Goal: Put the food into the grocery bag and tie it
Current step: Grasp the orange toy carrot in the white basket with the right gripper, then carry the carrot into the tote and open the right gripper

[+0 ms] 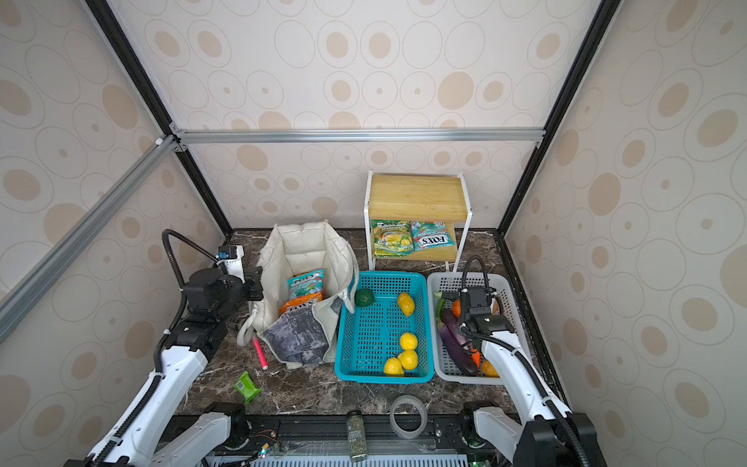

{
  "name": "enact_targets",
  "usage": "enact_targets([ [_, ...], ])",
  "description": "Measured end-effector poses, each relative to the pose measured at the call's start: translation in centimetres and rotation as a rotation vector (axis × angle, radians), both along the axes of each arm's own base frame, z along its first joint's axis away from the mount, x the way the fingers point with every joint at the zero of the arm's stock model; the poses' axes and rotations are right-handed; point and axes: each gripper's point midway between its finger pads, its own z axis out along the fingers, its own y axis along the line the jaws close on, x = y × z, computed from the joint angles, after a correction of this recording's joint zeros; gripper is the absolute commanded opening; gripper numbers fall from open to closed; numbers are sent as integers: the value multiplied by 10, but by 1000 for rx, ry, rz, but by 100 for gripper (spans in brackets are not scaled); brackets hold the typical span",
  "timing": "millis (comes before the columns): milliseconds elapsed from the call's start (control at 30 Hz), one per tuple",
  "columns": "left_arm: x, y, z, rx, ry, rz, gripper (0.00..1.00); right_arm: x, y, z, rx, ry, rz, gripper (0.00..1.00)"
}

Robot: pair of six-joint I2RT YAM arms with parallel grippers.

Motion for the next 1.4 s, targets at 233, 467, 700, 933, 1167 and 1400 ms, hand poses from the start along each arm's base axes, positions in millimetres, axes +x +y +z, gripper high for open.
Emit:
enact_targets([
  [233, 0, 0, 0, 0, 0, 0, 0, 14, 15, 54, 75, -149, 58, 29],
  [467, 0, 0, 0, -1, 0, -2, 0, 25, 38, 114, 145, -278, 159, 28],
  [700, 0, 0, -1, -1, 0, -3, 0, 33, 92, 178, 208, -404, 348, 28],
  [933, 0, 0, -1, -1, -1, -3, 0, 46, 193, 225, 314, -465, 605, 28],
  [1167, 0, -1, 0, -2, -3, -5, 0, 66, 322, 266, 465, -528, 839, 28],
  [1400, 0, -2, 0, -4, -7, -11, 0, 87, 425, 264, 553, -496, 983, 28],
])
